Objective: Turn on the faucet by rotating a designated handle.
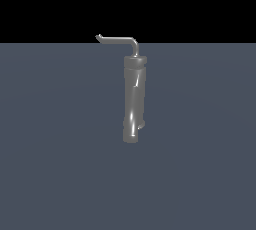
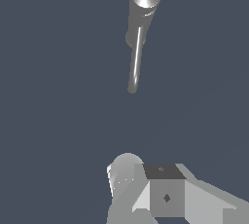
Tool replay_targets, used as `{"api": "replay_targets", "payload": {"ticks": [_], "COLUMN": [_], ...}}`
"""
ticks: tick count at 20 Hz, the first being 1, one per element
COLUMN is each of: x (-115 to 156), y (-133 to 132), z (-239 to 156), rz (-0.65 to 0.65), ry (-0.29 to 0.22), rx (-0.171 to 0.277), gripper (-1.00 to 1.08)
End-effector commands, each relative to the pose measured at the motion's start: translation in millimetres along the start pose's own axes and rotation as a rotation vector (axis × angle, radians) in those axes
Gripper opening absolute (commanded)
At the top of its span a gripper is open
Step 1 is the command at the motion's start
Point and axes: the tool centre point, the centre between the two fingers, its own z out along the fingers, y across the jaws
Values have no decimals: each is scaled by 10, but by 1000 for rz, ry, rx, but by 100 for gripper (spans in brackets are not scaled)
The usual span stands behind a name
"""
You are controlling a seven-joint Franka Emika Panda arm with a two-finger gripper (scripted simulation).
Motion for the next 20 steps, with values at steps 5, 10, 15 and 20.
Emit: {"api": "replay_targets", "payload": {"ticks": [5,10,15,20], "x": [35,86,101,185], "y": [-6,-13,-14,-23], "z": [-34,-93,-87,-85], "rz": [-4,-14,-4,35], "ry": [13,36,34,33], "rx": [16,42,42,50], "gripper": [-100,-100,-100,-100]}}
